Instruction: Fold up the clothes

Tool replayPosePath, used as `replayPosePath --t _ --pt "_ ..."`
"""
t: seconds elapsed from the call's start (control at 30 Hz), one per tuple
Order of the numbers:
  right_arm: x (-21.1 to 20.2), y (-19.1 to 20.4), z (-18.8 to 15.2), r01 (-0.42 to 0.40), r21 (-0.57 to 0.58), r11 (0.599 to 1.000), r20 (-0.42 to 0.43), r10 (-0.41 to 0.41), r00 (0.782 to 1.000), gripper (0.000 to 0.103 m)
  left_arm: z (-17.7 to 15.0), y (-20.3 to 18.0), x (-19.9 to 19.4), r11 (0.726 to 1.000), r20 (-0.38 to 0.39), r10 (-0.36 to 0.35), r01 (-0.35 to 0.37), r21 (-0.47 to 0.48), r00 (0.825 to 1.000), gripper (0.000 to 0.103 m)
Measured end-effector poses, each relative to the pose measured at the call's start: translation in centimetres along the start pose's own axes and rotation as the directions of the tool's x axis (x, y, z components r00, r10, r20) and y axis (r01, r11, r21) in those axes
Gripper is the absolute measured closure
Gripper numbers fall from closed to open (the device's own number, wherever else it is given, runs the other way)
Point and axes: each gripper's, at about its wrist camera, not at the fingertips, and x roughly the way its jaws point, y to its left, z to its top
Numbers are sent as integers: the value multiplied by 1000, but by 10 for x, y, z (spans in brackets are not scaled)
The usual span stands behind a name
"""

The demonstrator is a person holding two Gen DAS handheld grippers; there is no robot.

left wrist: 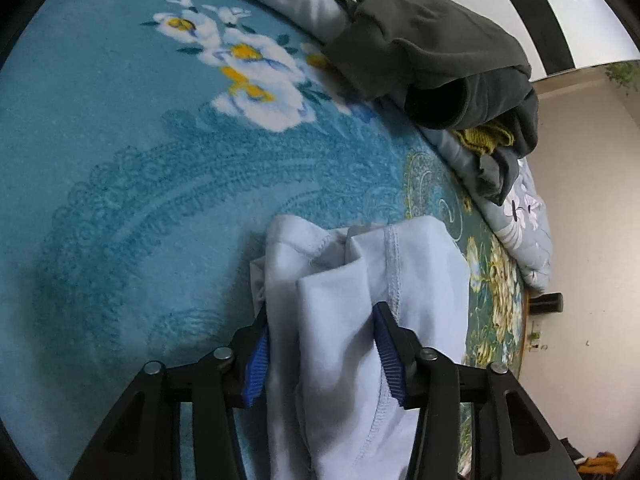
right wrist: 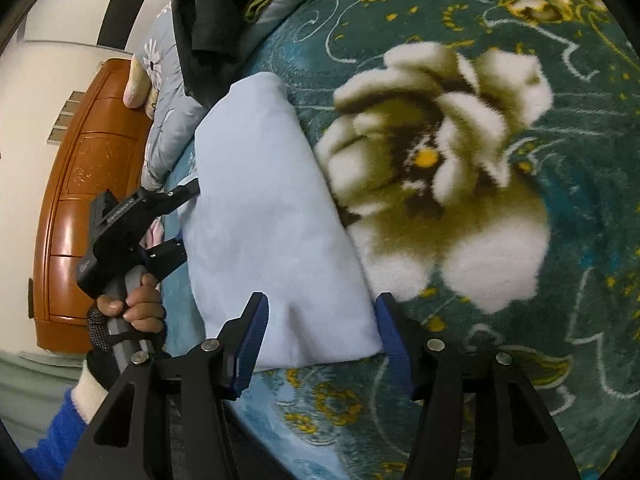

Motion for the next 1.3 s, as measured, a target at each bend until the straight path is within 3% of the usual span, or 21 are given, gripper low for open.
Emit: replayPosePath --t 0.07,0.13,0.23,0.33,0.53,0.73,0.87,1.0,1.1,1.17,1.3 --pt "-10 -9 -3 39 -2 999 -12 -39 999 60 -2 3 -2 1000 9 -12 12 -12 1000 82" --pt "-8 -9 -2 58 27 998 -30 -57 998 86 -3 3 -6 999 19 -29 29 -19 999 86" --pt "-7 -8 7 57 74 996 -49 -53 997 93 -4 -1 -16 999 47 -45 45 -11 998 89" --pt "-11 13 23 29 36 999 -48 -28 998 95 -3 -5 -35 997 108 -71 73 -21 992 90" --pt "-22 97 76 -27 -211 977 -26 22 999 96 15 0 -93 996 252 -67 80 -38 965 90" --pt "13 199 123 -150 -399 905 -87 126 988 96 36 41 -197 993 401 -15 62 -105 916 91" --pt "58 263 134 -215 -501 839 -171 148 974 96 29 81 -253 996 427 63 -27 -91 902 90" --pt "138 299 125 -207 -581 787 -288 38 957 96 11 145 -249 986 377 141 -95 -138 915 90" --pt "203 289 111 -136 -577 805 -352 -95 931 96 -10 208 -220 953 302 189 -101 -285 934 90" --pt "231 278 104 -90 -563 822 -361 -147 921 97 -30 238 -209 931 295 174 -60 -359 940 89" --pt "235 260 108 -24 -539 842 -321 -179 930 97 -49 258 -216 925 353 97 46 -376 931 80"
